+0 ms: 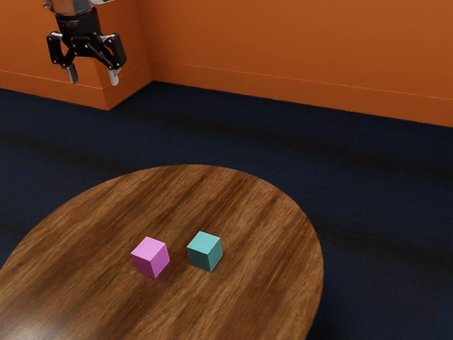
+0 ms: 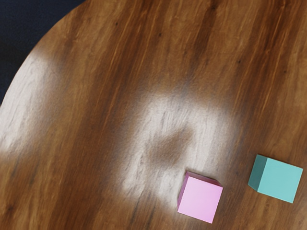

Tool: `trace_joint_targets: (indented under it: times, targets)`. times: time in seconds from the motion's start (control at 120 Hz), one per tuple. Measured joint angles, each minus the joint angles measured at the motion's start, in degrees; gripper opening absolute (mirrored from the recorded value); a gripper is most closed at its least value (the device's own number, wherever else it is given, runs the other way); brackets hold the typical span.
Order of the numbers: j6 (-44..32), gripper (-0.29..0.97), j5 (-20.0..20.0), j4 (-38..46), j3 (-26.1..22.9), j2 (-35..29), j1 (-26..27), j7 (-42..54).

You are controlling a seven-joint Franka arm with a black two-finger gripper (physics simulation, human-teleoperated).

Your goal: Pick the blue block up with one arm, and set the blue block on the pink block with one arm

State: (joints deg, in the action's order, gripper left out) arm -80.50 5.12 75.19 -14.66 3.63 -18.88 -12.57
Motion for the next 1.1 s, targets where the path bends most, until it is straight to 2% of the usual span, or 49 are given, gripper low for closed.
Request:
trace_joint_targets:
  times: [0.142,0.233,0.367,0.575,0.767,0.833,0.9,0.958,1.025,1.1]
  targets:
    - [0.05,0.68,-0.13,-0.21,0.05,0.0,0.04,-0.13]
    - [2.33,0.68,-0.61,-9.53,-0.94,-0.83,-0.9,-0.28]
    - [4.3,0.68,-0.94,-12.89,-3.89,-1.99,-1.59,-0.45]
    - [4.98,0.68,-0.98,-13.81,-3.47,-1.92,2.95,-0.62]
    - [5.37,0.68,-0.98,-12.9,-2.76,-2.06,2.63,-0.8]
    - [6.11,0.68,-0.99,-8.86,-2.64,-4.44,0.69,-0.9]
    - [5.04,0.68,-1.46,1.52,-2.38,-11.11,-1.87,-0.99]
    - [0.31,0.68,-4.89,14.5,-1.31,-16.73,-0.48,-1.06]
    - [-4.97,0.68,-10.19,27.09,-0.64,-19.56,-0.02,-1.19]
    - [-9.12,0.68,-12.96,34.05,-2.58,-19.8,0.05,-1.65]
